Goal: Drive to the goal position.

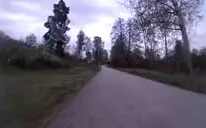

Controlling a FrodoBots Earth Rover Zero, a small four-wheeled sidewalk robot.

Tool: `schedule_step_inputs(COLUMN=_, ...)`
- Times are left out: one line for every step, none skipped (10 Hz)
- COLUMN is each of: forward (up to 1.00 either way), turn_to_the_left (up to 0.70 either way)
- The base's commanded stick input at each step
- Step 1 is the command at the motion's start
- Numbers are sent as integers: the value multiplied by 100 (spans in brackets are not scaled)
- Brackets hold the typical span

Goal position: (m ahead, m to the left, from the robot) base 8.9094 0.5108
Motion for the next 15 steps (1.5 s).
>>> schedule_step_inputs(forward=100, turn_to_the_left=0)
schedule_step_inputs(forward=100, turn_to_the_left=0)
schedule_step_inputs(forward=100, turn_to_the_left=0)
schedule_step_inputs(forward=100, turn_to_the_left=0)
schedule_step_inputs(forward=100, turn_to_the_left=0)
schedule_step_inputs(forward=100, turn_to_the_left=0)
schedule_step_inputs(forward=100, turn_to_the_left=0)
schedule_step_inputs(forward=100, turn_to_the_left=0)
schedule_step_inputs(forward=100, turn_to_the_left=-25)
schedule_step_inputs(forward=100, turn_to_the_left=-30)
schedule_step_inputs(forward=100, turn_to_the_left=-10)
schedule_step_inputs(forward=100, turn_to_the_left=0)
schedule_step_inputs(forward=100, turn_to_the_left=0)
schedule_step_inputs(forward=100, turn_to_the_left=0)
schedule_step_inputs(forward=100, turn_to_the_left=0)
